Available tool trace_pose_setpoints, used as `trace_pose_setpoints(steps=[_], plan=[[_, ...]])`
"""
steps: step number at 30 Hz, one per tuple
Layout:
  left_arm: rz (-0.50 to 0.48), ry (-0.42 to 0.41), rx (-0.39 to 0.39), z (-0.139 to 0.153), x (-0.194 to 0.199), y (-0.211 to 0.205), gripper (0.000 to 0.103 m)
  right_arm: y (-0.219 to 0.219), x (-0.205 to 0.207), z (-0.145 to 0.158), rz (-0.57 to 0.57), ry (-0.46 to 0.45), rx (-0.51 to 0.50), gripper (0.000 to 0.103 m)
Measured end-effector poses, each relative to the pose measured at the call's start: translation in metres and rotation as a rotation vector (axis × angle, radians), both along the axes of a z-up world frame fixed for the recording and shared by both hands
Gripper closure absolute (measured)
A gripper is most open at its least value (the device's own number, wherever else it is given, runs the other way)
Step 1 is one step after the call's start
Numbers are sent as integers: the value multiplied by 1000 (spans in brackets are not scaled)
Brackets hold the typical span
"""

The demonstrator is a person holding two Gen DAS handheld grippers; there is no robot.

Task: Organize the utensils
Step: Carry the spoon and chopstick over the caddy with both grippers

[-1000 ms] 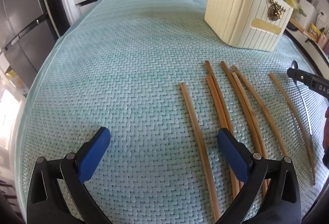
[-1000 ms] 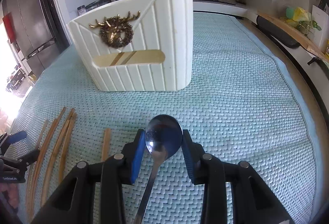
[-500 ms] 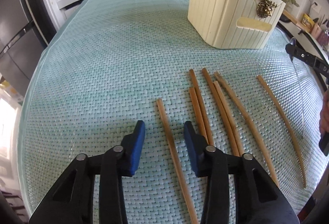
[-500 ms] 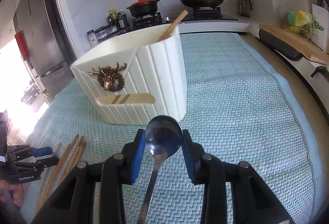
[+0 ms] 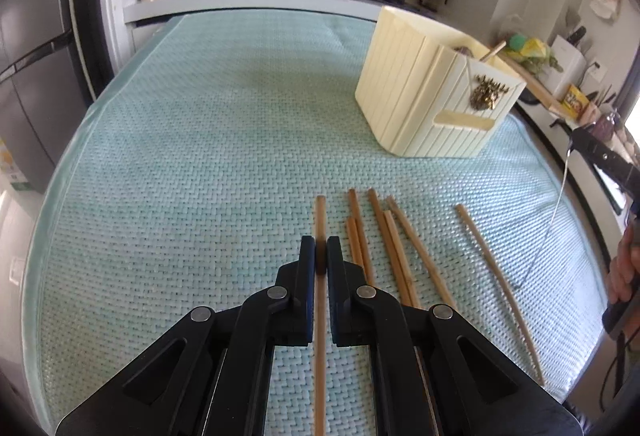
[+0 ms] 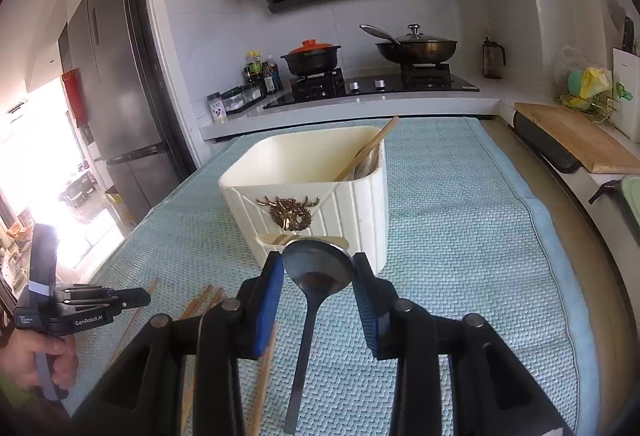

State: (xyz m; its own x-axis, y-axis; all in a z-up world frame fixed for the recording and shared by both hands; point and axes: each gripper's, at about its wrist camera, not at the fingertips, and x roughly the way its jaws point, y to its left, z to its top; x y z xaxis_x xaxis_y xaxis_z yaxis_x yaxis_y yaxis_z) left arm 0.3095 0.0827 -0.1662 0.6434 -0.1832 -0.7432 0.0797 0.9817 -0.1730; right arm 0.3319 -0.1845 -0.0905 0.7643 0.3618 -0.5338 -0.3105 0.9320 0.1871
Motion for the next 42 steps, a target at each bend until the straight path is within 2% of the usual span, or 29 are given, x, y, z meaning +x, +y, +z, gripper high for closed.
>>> trace_pose_setpoints(steps=[10,24,34,42], plan=[[20,-162,-50,53,-41,4,99,-2,-27,12,-15,-47,18,68],[37,-269,-146,93,-53,16,99,-2,-51,37,-15,-121,-25,68],[35,-336,-195,124,-49,20,99,-1,-62,64,6,-170,-33,68],[-2,-373,-215,160,-20,15,99,-7,-49,94,15,-208,-33,68]])
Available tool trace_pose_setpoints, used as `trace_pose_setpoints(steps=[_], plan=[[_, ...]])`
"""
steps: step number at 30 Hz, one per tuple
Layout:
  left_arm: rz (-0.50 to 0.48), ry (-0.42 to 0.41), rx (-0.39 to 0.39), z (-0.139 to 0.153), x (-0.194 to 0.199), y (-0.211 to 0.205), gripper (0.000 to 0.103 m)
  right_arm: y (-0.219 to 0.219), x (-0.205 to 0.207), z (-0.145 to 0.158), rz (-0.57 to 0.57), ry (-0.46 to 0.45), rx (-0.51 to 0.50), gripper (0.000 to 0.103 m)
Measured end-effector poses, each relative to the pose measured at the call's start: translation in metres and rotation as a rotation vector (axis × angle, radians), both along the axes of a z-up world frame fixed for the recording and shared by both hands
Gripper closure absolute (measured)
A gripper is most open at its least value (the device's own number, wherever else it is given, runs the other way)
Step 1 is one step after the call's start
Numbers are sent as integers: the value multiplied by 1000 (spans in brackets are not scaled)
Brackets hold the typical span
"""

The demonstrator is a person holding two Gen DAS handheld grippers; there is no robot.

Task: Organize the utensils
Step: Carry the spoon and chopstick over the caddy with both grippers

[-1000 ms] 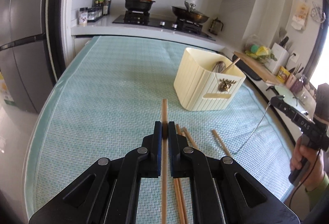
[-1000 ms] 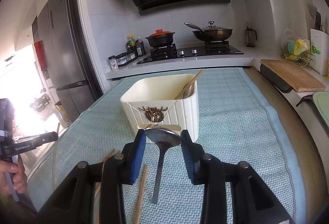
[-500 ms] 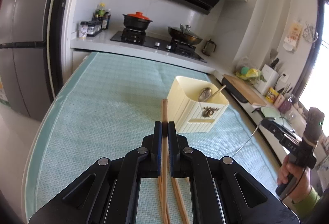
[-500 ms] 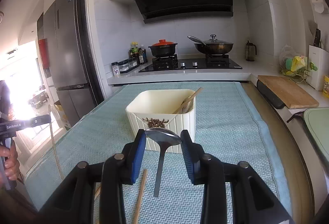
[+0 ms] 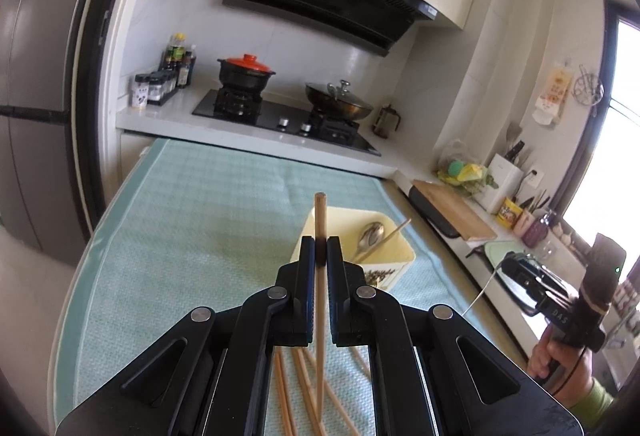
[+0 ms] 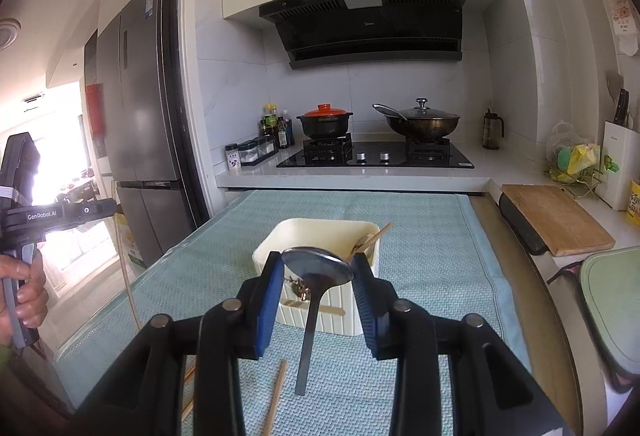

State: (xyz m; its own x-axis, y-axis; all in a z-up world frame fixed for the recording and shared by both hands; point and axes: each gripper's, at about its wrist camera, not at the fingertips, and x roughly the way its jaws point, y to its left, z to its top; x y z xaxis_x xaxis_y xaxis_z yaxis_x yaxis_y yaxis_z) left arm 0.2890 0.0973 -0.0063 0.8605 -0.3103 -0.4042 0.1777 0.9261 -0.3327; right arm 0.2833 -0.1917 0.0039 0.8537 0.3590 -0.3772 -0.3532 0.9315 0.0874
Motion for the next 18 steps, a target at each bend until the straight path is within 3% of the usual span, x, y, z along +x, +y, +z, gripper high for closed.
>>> trace_pose_setpoints(steps=[12,18], plan=[[-20,-80,17,75,71,-23,99,12,70,63,-33,-94,-35,68],[-23,-91,54,83,111,-47,99,23,116,55,-39,-82,-35,68]])
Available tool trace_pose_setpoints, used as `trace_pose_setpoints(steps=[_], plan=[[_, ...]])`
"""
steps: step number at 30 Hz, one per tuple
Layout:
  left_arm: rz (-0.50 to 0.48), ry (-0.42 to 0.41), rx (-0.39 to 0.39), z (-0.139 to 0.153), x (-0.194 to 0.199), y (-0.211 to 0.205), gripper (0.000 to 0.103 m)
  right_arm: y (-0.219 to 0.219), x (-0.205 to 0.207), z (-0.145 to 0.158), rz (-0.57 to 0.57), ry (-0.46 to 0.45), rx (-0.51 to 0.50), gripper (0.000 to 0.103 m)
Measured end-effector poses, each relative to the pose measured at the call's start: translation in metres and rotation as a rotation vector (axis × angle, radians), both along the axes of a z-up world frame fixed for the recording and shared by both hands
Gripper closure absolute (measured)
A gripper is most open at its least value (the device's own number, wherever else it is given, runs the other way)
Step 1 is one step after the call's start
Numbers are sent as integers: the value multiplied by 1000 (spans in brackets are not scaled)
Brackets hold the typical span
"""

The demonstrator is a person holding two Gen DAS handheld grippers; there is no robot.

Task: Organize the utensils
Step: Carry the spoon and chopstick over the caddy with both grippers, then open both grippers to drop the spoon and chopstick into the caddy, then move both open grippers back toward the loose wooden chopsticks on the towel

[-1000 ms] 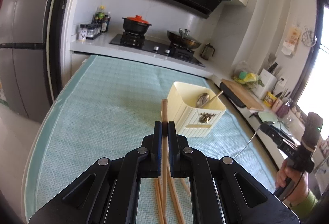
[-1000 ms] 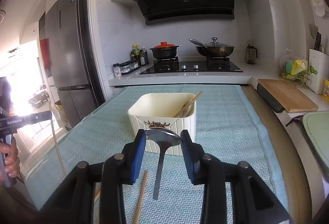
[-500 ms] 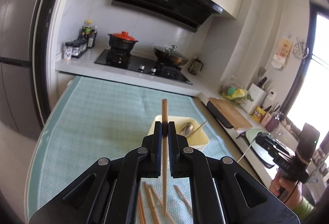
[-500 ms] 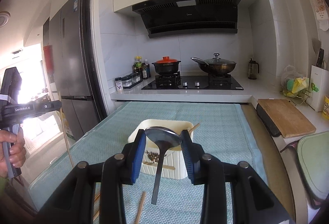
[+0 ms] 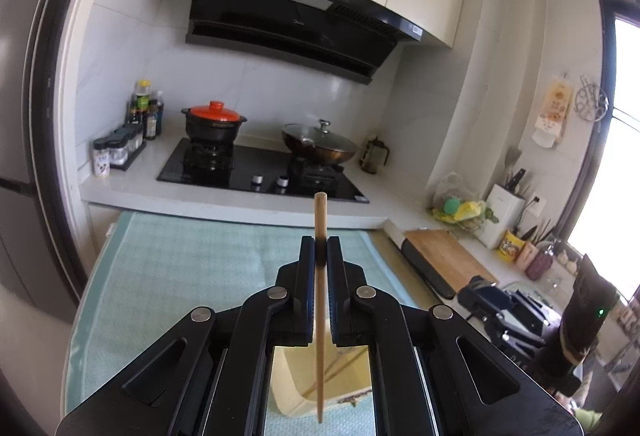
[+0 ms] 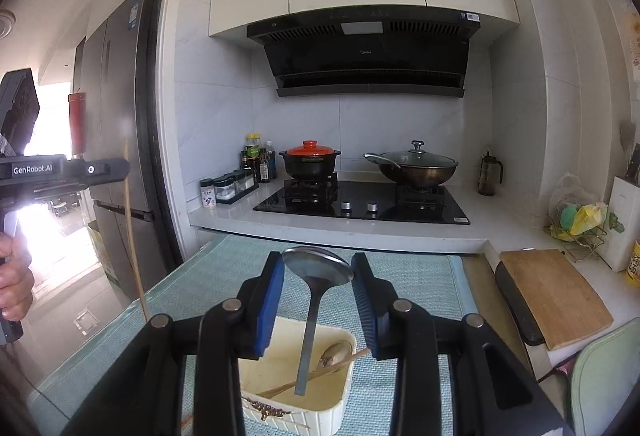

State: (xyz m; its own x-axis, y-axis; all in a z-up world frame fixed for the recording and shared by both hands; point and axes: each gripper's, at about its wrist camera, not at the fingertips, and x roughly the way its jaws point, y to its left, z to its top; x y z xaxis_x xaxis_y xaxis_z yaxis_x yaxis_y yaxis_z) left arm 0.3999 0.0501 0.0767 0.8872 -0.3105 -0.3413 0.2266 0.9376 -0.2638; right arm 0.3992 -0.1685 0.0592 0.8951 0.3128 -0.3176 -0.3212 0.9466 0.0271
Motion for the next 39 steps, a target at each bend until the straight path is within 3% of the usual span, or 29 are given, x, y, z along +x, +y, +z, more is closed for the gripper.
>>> trace_pose_setpoints(steps=[5,12,17,20,22,24,26,29,33,39], plan=[[5,23,32,-23,34,-25,99,5,30,-37,9,107,7,68],[8,114,89,-79,76,-54,99,11,57,-89,-9,267,-25,68],[7,219,75,-114,94,-50,99,16,68,-109,-29,343,-66,68],[56,277,69,-125,98,-44,98,18,71,-112,-43,356,-68,64],[75,299,54,-126,94,-37,81,16,70,-109,-45,352,-58,42],[105,292,51,-121,83,-29,35,13,64,-103,-51,332,-52,42],[136,256,55,-110,63,-19,17,9,55,-95,-52,314,-56,41],[105,238,87,-97,28,-6,13,-2,30,-86,-60,281,-71,39],[104,208,183,-89,-32,13,3,-16,-17,-84,-72,254,-120,28],[204,210,239,-113,-124,36,1,-39,-86,-111,-122,297,-144,23]])
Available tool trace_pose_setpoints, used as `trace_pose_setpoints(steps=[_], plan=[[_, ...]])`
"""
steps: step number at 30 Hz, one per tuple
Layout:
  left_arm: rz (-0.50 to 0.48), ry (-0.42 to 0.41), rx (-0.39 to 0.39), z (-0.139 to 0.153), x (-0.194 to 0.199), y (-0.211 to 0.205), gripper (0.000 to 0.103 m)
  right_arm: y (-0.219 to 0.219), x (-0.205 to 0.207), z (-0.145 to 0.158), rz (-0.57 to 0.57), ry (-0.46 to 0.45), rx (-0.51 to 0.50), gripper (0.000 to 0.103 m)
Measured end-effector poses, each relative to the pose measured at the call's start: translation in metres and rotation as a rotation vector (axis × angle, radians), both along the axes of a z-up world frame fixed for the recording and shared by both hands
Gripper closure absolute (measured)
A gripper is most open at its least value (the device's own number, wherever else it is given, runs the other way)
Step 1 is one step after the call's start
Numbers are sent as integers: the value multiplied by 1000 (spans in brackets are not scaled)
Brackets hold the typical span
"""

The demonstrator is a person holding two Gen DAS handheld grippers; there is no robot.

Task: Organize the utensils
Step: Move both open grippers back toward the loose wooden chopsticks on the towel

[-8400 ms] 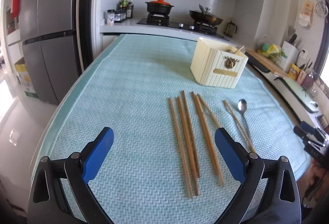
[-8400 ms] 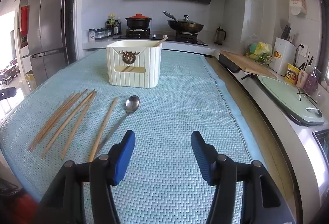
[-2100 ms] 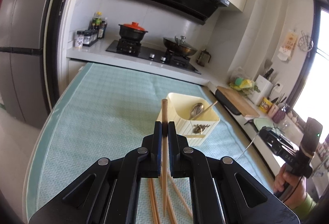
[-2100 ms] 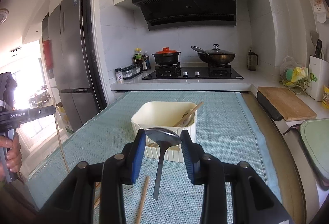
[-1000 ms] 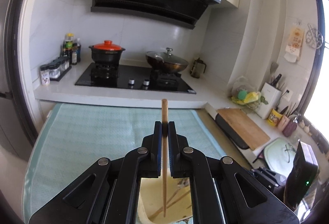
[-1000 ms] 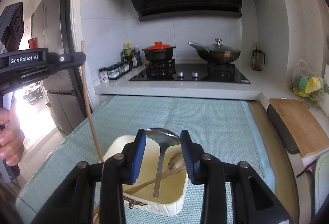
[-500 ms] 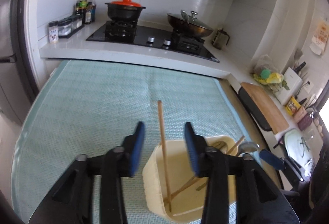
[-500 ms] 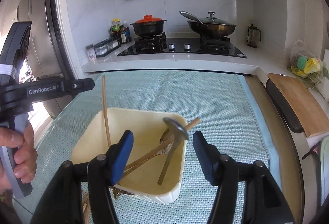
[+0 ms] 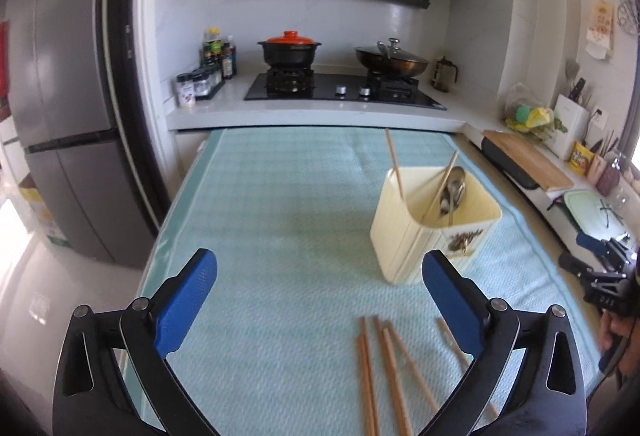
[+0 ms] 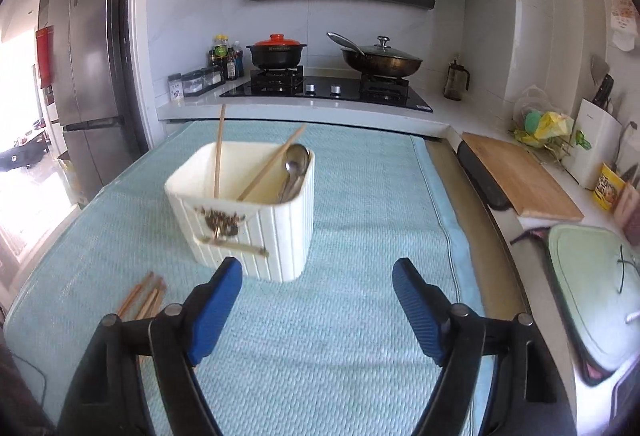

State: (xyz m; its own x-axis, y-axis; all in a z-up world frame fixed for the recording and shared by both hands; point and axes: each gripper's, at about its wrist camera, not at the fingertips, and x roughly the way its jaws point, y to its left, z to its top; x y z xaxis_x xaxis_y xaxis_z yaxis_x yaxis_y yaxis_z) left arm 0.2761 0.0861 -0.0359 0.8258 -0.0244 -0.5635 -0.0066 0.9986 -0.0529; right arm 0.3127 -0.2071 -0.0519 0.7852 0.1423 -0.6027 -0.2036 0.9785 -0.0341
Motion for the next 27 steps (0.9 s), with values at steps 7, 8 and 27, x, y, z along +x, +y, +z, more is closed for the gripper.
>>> trace_pose_setpoints(steps=[7,8,27], plan=[[94,93,95,-45,-54,-8,0,-6,-62,-44,-12,90,33,21],[91,101,98,-50,-59,-11,0,-7,-69,-49,-9,103,48,21],[33,97,67,-90,-105,-59,1,-13,-136,-60,25,-2,154,19]])
